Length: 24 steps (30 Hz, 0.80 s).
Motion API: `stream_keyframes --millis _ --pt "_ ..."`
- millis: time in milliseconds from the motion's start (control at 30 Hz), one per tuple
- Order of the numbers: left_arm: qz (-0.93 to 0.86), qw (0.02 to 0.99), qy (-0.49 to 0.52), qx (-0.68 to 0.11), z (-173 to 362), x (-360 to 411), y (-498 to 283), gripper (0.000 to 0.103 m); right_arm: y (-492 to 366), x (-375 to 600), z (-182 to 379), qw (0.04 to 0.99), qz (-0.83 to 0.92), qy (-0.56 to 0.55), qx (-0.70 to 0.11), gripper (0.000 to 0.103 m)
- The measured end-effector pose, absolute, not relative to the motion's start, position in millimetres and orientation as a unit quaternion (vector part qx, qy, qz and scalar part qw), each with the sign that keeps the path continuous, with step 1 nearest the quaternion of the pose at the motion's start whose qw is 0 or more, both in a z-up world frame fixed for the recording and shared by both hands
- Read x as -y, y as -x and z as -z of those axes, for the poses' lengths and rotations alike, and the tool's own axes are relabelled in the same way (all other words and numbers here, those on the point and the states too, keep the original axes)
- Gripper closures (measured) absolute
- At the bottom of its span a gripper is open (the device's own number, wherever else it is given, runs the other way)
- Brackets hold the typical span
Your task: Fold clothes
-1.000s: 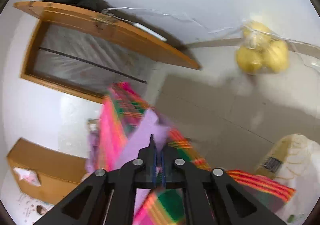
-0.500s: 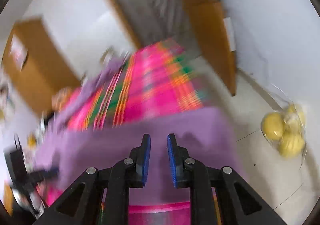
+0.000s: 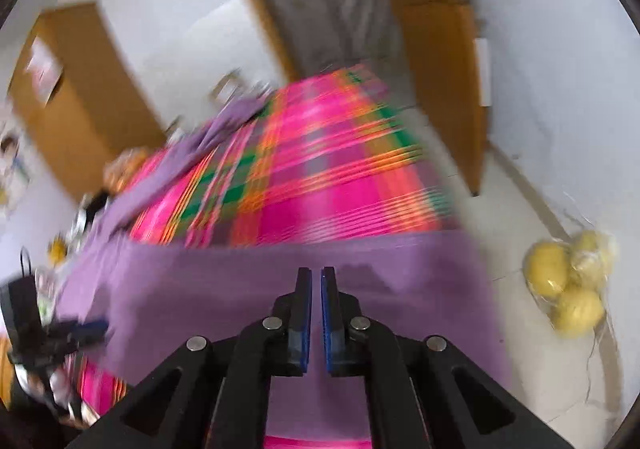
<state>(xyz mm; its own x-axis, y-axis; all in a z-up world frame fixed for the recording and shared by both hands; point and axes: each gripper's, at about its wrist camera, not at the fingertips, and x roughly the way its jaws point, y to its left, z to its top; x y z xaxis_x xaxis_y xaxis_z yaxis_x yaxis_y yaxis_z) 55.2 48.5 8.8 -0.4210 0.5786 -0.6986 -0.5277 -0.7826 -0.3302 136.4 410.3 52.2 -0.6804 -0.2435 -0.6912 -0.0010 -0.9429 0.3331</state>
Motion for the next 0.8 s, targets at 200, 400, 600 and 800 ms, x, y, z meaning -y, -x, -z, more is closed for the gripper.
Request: stream_keyframes --millis 200,400,600,800 --pt "-0.841 0.33 0.426 0.036 -8 -44 -58 0.075 -108 -422 -52 0.023 0.905 -0.411 0.11 0.093" --pt "-0.842 0.331 0.423 0.044 -8 -42 -58 0.075 -118 -457 -54 -0.03 0.904 -0.412 0.11 0.063" --pt "-0.842 0.335 0.421 0.05 -7 -43 -54 0.075 -124 -478 -42 -0.054 0.895 -0.421 0.136 0.071" --pt "-0.843 0.337 0.416 0.054 -6 -42 -56 0.075 -122 -493 -51 -0.059 0.898 -0.412 0.142 0.099"
